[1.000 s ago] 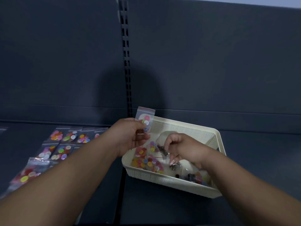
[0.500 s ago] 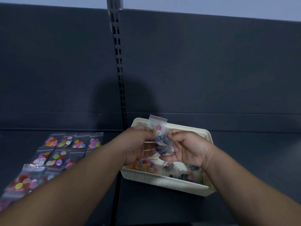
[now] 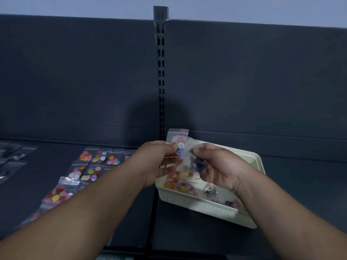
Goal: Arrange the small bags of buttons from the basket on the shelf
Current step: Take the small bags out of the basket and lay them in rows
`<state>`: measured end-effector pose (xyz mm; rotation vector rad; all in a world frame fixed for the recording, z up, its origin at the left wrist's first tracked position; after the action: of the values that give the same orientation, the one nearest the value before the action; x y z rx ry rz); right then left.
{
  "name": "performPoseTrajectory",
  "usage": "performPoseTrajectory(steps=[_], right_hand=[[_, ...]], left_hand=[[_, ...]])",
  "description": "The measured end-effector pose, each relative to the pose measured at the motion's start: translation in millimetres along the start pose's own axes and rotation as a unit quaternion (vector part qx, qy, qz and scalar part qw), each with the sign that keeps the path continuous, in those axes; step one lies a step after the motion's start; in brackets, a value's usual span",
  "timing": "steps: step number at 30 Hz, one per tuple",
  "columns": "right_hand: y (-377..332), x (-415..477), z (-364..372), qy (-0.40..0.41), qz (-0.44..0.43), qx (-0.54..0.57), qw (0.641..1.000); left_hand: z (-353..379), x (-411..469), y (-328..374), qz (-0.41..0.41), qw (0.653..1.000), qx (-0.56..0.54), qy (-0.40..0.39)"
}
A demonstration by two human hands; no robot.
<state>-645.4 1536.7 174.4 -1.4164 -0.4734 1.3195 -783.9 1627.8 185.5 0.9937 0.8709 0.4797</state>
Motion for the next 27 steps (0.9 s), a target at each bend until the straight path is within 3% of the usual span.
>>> performPoseTrajectory(steps=[9, 15, 21, 27], right_hand=[[-8.3, 12.9, 90.0, -0.013, -0.021, -0.04, 0.999], [-2.8, 30.8, 168.5, -0.021, -0.033, -0.071, 0.997], [10.5, 38.7, 211.2, -0.014, -0.012, -0.164, 0.986], [28.4, 28.5, 227.6, 0.034, -0.042, -0.246, 0.968]], left_hand=[[-101.8, -23.1, 32.6, 0.065, 0.994, -0.018, 0.083], [-186.9, -34.2, 53.3, 0.048, 0.993, 0.005, 0.108], [-226.4, -35.2, 56.9, 0.034, 0.997, 0.051, 0.052], [-228.6, -27.1, 42.6, 0.022, 0.987, 0.154, -0.039]])
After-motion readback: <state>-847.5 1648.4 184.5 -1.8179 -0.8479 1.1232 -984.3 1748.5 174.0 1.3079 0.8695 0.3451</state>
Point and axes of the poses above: each hand's wrist, its own x-axis towards the middle knuckle, its own z-axis out of the palm, y = z × x, the point moved 1 cm from there along x, towards the middle knuckle, and after that the axes turned 6 degrees about -x, right-handed, at the moved point
